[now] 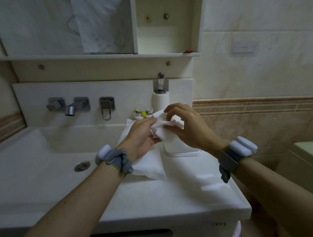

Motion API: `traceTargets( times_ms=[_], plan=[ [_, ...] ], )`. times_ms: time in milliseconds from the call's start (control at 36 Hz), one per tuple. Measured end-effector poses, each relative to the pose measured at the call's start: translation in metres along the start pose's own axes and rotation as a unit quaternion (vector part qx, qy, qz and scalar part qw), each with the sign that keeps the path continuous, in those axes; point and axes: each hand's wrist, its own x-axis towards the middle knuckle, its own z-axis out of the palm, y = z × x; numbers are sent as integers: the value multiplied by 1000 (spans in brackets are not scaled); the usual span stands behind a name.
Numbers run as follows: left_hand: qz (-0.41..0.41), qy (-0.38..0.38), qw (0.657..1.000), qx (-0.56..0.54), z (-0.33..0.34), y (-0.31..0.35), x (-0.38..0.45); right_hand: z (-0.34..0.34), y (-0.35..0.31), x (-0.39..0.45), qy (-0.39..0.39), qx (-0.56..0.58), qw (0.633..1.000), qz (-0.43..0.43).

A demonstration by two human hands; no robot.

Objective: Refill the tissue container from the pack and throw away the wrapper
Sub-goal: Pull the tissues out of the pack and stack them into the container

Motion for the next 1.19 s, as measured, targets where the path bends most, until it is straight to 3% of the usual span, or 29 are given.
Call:
traceTargets(
  times_ms=[167,278,333,389,472,556,611,639,694,778,917,1000,1194],
  plan=[
    [13,6,999,39,0,-3,1,-8,-3,4,-54,74,987,131],
    [14,5,999,44,0,-4,0,-11,-6,9,-81,19,987,138],
    [13,0,999,34,1,-4,0,-9,-7,9,-73,14,985,154],
    [5,-2,1000,2,1,-3,-2,-7,-8,9,-31,101,972,208],
    [-6,-1,999,-48,0,1,-5,-14,-6,10,41,341,887,310],
    [-14,-1,997,-78,-1,3,-7,-24,3,10,79,548,748,367],
    [-19,0,996,-85,-3,3,-7,-29,9,11,90,615,682,386],
    [-19,0,996,-86,-4,3,-6,-30,11,11,89,625,669,392],
    [-16,-1,997,-82,-4,3,-6,-30,13,10,78,607,681,402],
    [-11,-4,998,-62,-2,3,-6,-27,13,7,38,559,733,386],
    [4,-3,1000,-1,1,0,-6,-21,-2,7,-50,394,861,319],
    [5,-8,1000,16,2,-2,-6,-13,-6,10,-62,281,912,292],
    [10,-6,1000,27,2,-2,-5,-3,-9,8,-14,196,941,276]
  ],
)
